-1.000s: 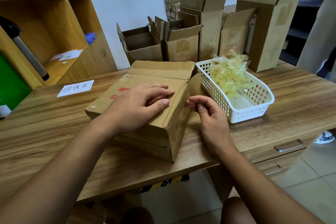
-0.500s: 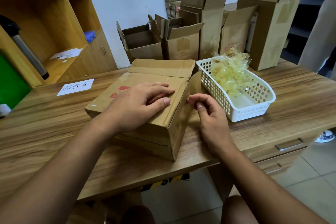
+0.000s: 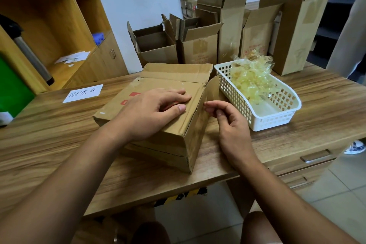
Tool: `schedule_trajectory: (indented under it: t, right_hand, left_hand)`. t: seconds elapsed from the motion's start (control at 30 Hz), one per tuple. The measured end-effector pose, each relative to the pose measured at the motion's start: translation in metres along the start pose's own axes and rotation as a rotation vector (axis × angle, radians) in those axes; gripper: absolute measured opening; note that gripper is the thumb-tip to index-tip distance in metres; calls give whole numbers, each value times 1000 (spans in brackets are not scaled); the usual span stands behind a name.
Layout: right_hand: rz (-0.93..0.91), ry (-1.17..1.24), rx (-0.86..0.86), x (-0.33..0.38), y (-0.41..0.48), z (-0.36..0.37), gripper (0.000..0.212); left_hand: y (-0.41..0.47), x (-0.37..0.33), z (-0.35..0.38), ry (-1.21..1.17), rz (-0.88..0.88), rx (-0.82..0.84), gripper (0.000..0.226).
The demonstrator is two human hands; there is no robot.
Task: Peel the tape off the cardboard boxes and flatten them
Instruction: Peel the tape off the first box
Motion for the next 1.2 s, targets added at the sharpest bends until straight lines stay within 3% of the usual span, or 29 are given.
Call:
schedule_trajectory:
  t: [0.97,1.2]
  right_hand:
    - [-7,-50,13,1,-4,2,39]
    - [-9,-26,-25,5,-2,1,30]
  left_hand:
    - [1,-1,1,-24,-1,11,49]
    - [0,-2,0,-26,-8,14,49]
Point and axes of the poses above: each hand's wrist, its own y-axis towards the middle knuckle, its own z-axis out of the palm, x = y × z, the point moved 3 cm from there along y, towards the middle knuckle, and after that the axes turned 5 degrees about -z, right-handed, at the moved point
